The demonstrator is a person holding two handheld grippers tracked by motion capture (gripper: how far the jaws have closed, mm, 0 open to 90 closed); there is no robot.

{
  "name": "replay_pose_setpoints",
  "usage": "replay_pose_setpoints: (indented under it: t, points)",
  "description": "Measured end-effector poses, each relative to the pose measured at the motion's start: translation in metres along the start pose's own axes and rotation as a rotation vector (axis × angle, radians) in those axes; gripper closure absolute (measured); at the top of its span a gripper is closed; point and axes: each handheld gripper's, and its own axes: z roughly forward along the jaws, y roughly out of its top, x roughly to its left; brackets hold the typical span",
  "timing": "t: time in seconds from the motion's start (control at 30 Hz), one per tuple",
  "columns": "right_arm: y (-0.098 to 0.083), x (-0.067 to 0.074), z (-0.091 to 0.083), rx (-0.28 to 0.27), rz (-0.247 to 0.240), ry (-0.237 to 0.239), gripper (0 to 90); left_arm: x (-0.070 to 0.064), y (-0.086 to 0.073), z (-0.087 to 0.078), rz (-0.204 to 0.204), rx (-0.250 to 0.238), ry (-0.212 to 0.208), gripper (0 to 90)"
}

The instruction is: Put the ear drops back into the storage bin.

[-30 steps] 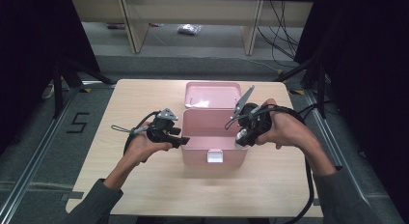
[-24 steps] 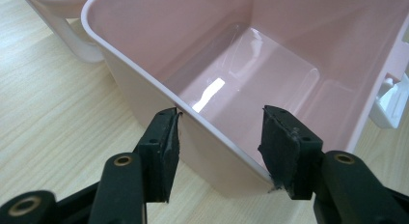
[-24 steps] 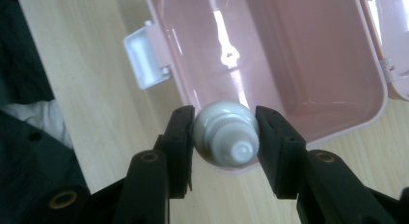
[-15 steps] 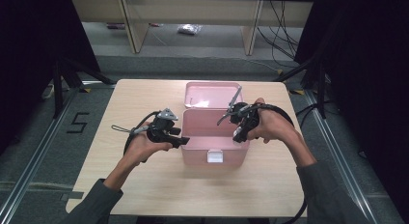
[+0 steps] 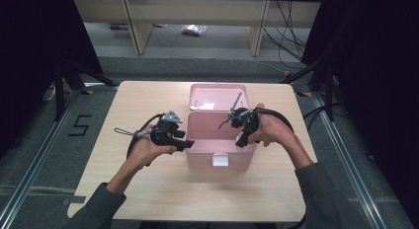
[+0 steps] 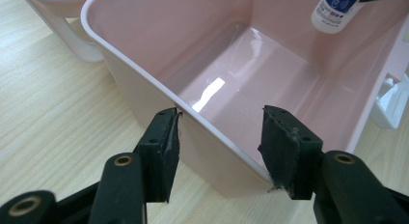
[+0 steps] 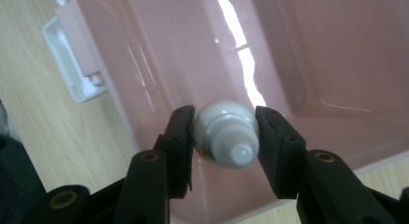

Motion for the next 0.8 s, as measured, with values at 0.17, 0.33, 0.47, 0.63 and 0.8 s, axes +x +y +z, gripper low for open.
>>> replay_pose_setpoints:
  t: [0.17,0.33,0.47,0.63,0.8]
  points:
    - [0.001,-0.003,0.007,0.014,0.004,0.006,60.6,0.0,0.0,0.0,0.001,0.0,-0.001,48.1]
    - [0.002,-0.004,0.015,0.019,-0.005,0.005,60.6,0.0,0.0,0.0,0.0,0.0,0.0,48.1]
    - [0.005,-0.005,0.018,0.023,-0.012,0.011,60.6,0.0,0.0,0.0,0.001,0.002,0.001,48.1]
    - [0.008,-0.005,0.024,0.032,-0.002,0.02,60.6,0.0,0.0,0.0,0.002,0.0,0.0,48.1]
    - [0.011,-0.008,0.031,0.039,-0.01,0.013,60.6,0.0,0.0,0.0,0.001,0.001,-0.001,48.1]
